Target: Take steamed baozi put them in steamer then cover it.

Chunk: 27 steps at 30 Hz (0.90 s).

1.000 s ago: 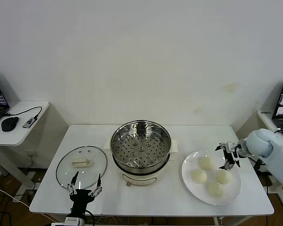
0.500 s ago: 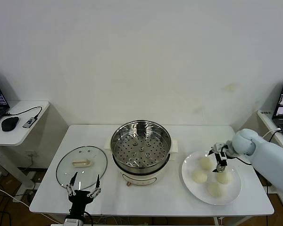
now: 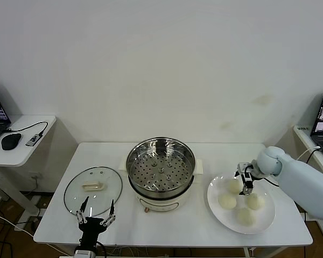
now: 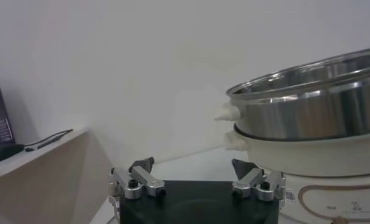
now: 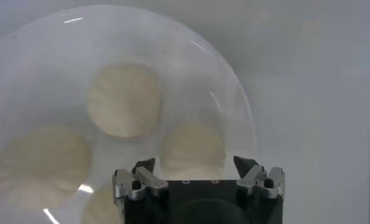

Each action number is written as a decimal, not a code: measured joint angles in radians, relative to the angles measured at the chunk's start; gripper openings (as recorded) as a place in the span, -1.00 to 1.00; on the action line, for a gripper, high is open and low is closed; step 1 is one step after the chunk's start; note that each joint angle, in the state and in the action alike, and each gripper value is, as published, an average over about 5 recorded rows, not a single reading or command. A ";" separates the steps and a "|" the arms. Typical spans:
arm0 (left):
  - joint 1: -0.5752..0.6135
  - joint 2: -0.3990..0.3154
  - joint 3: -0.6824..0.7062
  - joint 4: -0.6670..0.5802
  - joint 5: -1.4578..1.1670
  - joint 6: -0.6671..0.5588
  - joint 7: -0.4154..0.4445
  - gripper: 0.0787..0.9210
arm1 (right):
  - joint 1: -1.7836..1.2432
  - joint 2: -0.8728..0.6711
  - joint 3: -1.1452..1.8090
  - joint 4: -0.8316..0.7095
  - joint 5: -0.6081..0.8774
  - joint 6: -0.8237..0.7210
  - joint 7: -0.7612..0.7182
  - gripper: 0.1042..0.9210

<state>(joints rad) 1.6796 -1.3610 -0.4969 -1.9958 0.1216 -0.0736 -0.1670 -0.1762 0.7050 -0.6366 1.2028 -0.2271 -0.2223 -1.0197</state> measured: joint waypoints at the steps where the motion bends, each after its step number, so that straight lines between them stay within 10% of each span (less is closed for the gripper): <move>1: 0.000 0.000 0.000 0.000 0.000 0.000 0.000 0.77 | 0.000 0.002 -0.002 -0.002 -0.002 0.000 0.000 0.62; 27: -0.006 0.006 -0.001 0.003 -0.001 0.003 0.001 0.77 | 0.060 -0.029 -0.048 0.029 0.024 -0.012 -0.010 0.03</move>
<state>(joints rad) 1.6736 -1.3546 -0.4976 -1.9928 0.1210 -0.0701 -0.1658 -0.1167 0.6758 -0.6847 1.2315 -0.2032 -0.2348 -1.0302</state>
